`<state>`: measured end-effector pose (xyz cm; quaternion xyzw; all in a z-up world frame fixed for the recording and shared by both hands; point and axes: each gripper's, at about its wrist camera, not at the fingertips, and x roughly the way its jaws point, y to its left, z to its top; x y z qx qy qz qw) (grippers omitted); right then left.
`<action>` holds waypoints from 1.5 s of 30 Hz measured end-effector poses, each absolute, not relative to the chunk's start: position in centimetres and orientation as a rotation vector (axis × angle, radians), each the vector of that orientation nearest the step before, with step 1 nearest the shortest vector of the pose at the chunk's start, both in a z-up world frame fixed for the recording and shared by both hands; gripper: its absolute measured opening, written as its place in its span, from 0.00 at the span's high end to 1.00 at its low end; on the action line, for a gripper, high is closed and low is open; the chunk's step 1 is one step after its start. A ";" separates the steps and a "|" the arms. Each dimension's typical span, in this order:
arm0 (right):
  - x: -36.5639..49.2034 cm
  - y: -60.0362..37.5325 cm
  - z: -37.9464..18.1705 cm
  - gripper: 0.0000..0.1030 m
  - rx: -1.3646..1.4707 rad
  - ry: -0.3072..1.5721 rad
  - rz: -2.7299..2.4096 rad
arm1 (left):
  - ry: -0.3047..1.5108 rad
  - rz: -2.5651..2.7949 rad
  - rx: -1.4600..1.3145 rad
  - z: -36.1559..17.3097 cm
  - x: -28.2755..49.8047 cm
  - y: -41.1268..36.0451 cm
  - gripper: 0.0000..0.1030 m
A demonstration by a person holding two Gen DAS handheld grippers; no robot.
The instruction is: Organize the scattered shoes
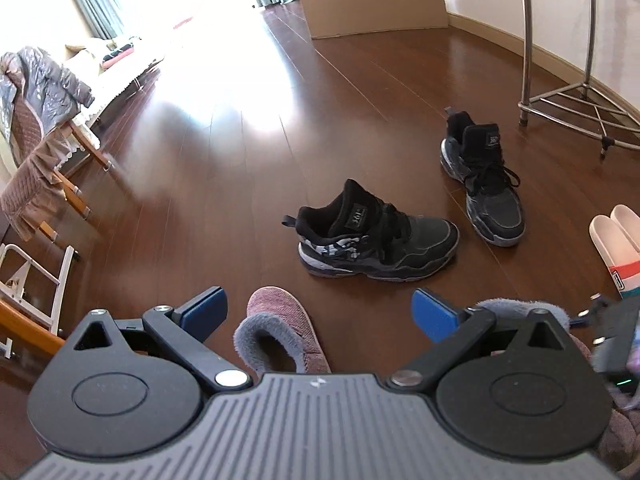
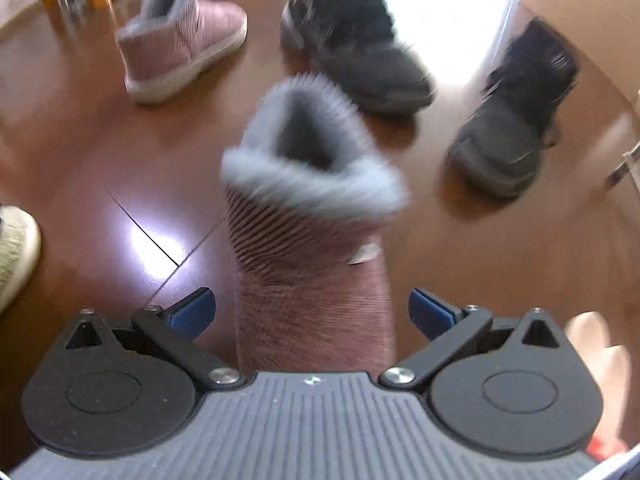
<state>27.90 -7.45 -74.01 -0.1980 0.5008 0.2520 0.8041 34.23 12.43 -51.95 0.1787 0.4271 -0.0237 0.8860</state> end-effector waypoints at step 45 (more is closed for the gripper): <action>26.9 -16.0 -65.8 0.05 -0.123 0.886 -0.118 | 0.941 0.248 0.204 -54.7 36.0 23.0 0.03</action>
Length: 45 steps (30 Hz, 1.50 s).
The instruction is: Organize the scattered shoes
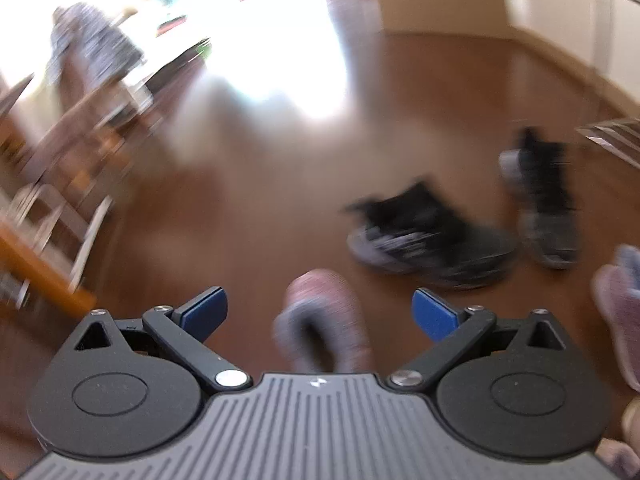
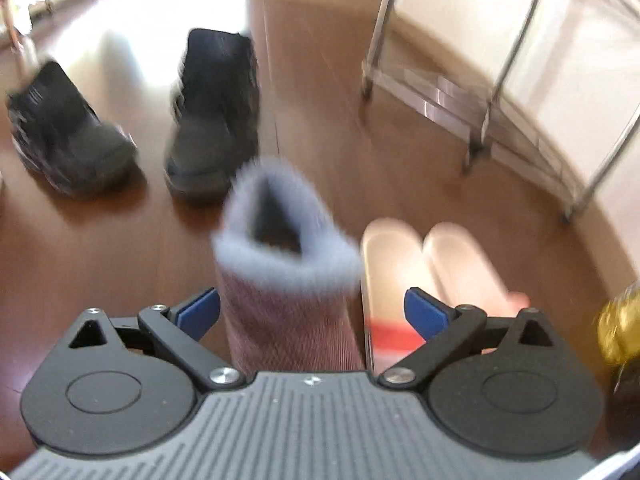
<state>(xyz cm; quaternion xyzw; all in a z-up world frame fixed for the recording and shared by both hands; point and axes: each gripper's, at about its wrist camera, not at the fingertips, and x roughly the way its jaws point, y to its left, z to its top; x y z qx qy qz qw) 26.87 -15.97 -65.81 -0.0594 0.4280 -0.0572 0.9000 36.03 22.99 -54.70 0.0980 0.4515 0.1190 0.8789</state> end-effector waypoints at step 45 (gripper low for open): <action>37.9 3.2 -69.4 0.16 -0.233 1.000 0.443 | 1.247 -0.002 -0.086 -73.8 36.3 37.4 0.87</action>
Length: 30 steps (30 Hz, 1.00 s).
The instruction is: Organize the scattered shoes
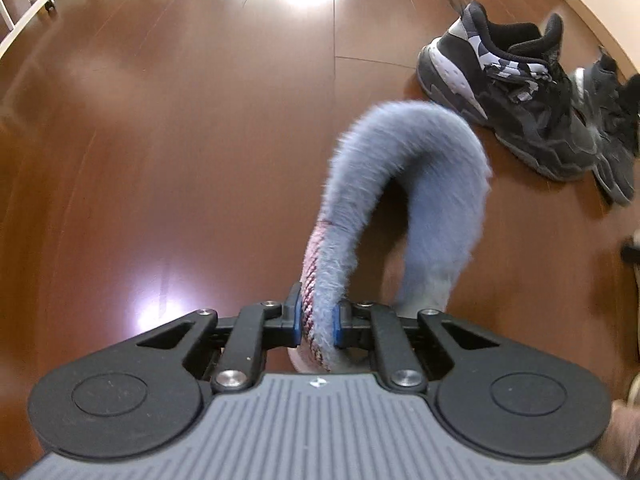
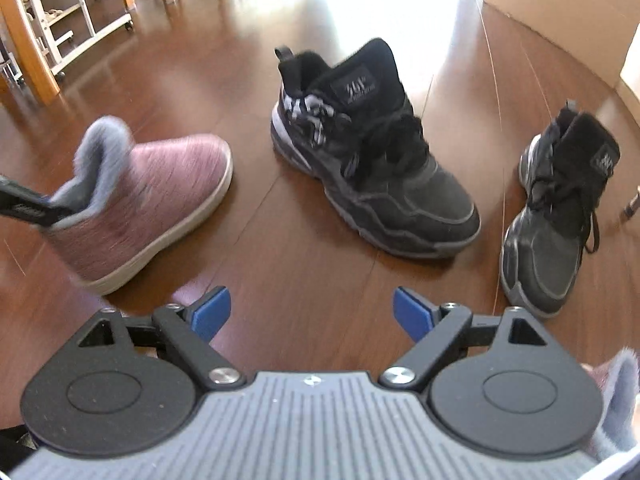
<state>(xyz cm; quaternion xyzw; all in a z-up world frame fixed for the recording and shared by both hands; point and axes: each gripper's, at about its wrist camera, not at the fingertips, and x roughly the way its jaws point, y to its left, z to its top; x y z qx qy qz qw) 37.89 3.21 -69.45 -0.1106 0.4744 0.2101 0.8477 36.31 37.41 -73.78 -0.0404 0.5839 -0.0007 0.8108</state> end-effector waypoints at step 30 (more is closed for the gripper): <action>45.4 36.2 -74.1 0.71 -0.709 1.049 1.040 | 1.144 0.500 -0.201 -68.7 24.4 44.5 0.26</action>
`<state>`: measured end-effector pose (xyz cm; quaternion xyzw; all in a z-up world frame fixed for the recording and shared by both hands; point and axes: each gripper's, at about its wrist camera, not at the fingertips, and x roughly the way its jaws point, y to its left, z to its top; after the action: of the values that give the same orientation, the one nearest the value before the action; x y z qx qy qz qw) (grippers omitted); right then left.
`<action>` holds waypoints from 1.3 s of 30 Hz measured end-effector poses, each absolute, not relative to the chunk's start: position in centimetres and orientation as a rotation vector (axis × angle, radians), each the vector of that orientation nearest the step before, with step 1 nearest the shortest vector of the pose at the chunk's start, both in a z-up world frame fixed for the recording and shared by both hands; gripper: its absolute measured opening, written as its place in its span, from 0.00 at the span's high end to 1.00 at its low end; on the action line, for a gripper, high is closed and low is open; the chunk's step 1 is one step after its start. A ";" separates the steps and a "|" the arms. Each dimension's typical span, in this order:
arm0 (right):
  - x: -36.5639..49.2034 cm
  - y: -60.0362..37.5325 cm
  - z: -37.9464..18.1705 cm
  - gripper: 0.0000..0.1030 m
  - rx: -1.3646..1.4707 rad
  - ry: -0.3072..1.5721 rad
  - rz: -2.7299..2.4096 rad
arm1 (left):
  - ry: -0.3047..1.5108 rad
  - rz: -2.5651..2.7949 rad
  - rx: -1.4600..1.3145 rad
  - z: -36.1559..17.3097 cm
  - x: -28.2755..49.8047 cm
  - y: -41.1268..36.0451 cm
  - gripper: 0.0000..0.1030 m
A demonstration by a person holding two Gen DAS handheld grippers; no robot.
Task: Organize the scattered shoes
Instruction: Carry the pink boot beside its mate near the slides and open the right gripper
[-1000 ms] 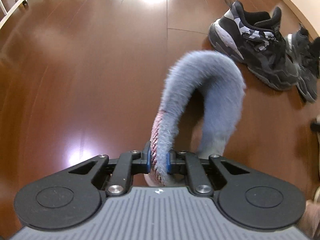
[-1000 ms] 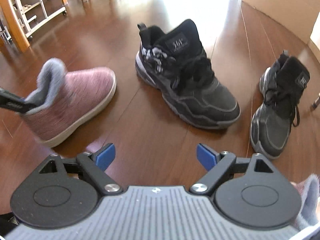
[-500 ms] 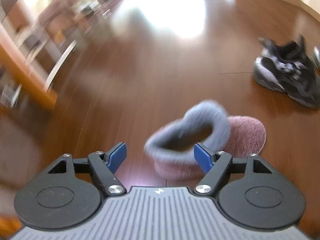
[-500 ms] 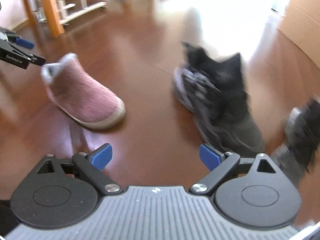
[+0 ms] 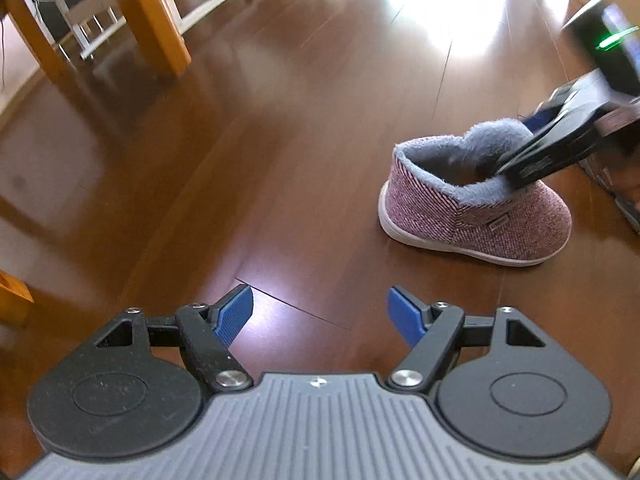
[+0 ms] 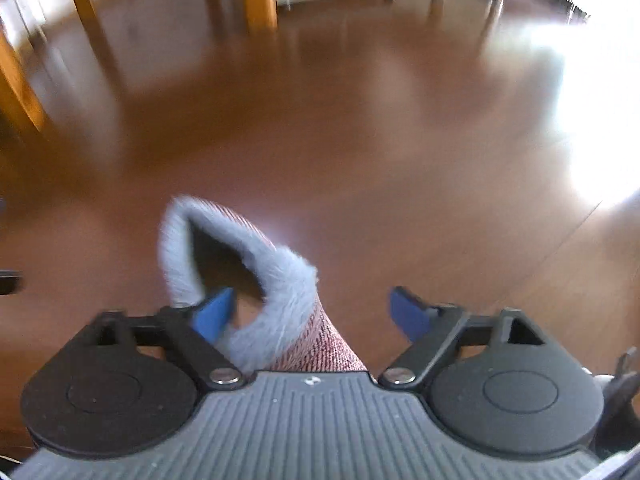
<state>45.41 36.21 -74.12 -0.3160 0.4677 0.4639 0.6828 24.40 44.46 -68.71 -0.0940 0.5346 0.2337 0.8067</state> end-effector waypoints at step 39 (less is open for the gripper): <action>39.4 10.4 -77.8 0.51 -0.344 1.011 0.506 | 1.020 0.005 0.117 -67.0 31.6 29.7 0.24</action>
<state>39.36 10.45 -77.75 -0.1623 0.4764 0.2384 0.8306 31.58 29.67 -67.02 0.0558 0.4880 0.0024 0.8710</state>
